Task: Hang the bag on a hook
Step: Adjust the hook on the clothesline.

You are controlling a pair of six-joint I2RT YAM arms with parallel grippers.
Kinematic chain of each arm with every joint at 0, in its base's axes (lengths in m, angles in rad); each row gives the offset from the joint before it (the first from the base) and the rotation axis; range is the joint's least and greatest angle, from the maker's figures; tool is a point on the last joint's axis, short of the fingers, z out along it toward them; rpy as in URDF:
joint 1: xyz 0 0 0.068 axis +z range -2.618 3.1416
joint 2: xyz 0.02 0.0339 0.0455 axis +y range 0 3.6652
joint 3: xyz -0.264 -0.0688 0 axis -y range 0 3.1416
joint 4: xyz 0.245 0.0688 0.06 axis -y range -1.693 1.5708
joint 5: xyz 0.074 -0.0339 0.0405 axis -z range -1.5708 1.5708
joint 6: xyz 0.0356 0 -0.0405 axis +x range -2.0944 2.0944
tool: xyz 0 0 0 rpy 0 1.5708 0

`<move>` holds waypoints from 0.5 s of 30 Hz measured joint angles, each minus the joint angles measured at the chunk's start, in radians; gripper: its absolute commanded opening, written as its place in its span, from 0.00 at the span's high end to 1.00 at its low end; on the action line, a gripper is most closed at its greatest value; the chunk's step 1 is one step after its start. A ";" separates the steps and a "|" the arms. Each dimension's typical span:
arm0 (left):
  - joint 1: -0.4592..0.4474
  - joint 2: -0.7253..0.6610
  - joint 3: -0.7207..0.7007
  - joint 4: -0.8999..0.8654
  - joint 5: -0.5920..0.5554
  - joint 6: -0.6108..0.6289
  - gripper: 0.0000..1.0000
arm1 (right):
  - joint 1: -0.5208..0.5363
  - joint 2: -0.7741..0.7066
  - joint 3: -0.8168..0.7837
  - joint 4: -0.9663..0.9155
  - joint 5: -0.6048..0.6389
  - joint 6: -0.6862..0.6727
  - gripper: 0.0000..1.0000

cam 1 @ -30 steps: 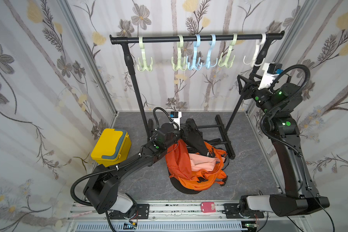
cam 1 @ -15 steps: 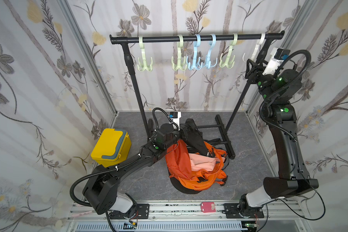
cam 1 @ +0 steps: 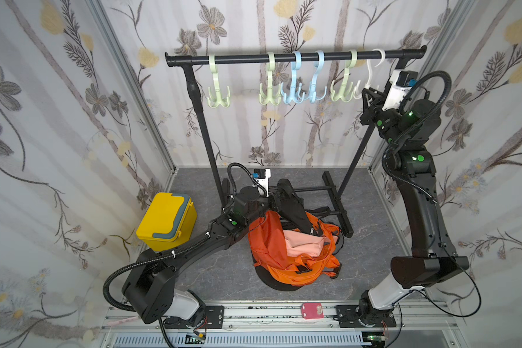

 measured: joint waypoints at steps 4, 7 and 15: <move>0.006 -0.008 -0.003 0.000 -0.002 0.000 1.00 | 0.003 -0.088 -0.109 0.002 -0.013 -0.010 0.40; 0.008 -0.013 -0.008 0.000 -0.003 0.000 1.00 | 0.004 -0.186 -0.267 0.030 0.023 -0.018 0.28; 0.011 -0.023 -0.010 0.000 -0.003 0.000 1.00 | -0.098 -0.402 -0.676 0.136 0.233 0.027 0.19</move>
